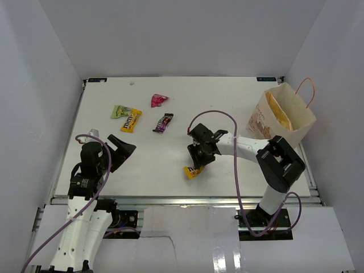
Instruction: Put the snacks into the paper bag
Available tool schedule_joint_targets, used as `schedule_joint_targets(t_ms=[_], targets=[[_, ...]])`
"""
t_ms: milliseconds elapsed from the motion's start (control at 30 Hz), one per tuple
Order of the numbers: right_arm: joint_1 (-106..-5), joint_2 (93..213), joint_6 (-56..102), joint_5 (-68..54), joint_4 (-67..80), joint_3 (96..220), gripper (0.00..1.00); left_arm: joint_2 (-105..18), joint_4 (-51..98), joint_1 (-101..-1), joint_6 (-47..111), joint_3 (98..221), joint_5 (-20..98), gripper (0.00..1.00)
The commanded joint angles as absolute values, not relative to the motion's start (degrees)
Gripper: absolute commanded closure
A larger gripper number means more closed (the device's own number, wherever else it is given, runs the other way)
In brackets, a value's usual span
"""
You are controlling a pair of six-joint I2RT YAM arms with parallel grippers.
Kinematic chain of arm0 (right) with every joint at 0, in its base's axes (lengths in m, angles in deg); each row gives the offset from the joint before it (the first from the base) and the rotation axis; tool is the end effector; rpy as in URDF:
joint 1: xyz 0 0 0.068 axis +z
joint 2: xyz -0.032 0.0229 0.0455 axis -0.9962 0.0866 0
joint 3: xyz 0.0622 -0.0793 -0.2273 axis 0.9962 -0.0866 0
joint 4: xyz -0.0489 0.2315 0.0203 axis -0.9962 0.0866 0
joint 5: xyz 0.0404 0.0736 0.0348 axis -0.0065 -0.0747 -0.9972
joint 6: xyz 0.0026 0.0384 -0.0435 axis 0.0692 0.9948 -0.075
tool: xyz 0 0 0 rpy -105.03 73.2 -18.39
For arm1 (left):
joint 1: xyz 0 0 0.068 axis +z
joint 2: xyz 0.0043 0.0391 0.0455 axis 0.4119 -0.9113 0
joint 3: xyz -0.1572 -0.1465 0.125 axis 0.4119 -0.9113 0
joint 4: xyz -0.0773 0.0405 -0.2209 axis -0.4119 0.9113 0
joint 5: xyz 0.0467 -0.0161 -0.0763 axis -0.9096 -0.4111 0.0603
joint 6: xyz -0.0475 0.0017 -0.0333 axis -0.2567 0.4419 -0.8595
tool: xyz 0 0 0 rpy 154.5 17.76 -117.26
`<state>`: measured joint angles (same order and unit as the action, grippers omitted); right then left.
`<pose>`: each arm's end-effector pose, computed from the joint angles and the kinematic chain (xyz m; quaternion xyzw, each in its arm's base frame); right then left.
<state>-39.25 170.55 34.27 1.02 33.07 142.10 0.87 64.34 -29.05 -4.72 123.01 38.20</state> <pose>0.2172 0.2231 0.1543 -0.2352 0.9491 0.1103 0.1781 0.1226 -0.0158 0.2496 -0.2965 0.8298 -0.2615 0.3939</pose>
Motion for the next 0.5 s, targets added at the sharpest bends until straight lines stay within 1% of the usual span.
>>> schedule_joint_targets(t_ms=[0,33,67,100,133,200,300,333,367,433,467], targets=[[-39.07,172.6,31.72,5.91,33.22,143.58,0.54,0.96,64.29,-28.98,-4.66,122.69,37.77,0.07],[-39.07,172.34,30.58,6.0,33.22,143.94,0.62,0.96,64.21,-28.98,-4.66,122.68,37.77,0.07],[-39.15,172.07,29.96,6.0,33.14,144.64,0.66,0.88,64.03,-28.98,-4.57,122.6,37.94,0.07],[-39.07,171.64,29.26,5.82,32.87,144.9,0.78,0.87,63.86,-28.98,-4.57,122.51,38.03,0.07],[-39.15,170.5,27.86,5.82,32.18,144.99,0.84,0.87,63.59,-28.98,-4.48,122.42,38.2,0.07],[-39.68,169.0,26.28,4.51,31.29,145.26,0.92,0.79,62.98,-29.07,-3.96,122.25,38.73,0.07],[-40.82,162.96,20.31,-1.44,27.35,145.08,0.92,0.96,60.44,-28.98,-3.08,121.72,41.45,0.07],[-41.17,161.37,15.33,-3.3,26.81,145.26,0.92,1.05,59.9,-28.98,-2.99,121.63,41.89,0.07],[-42.39,159.78,11.8,-8.28,26.46,146.22,0.92,1.05,59.46,-29.07,-2.81,121.46,42.25,0.07],[-44.07,154.97,2.51,-13.93,26.02,147.54,0.92,1.05,58.49,-29.07,-2.38,121.37,43.03,0.07],[-46.77,153.28,-0.6,-20.13,26.1,148.41,0.92,1.05,58.23,-28.98,-2.29,121.37,43.13,0.07]])
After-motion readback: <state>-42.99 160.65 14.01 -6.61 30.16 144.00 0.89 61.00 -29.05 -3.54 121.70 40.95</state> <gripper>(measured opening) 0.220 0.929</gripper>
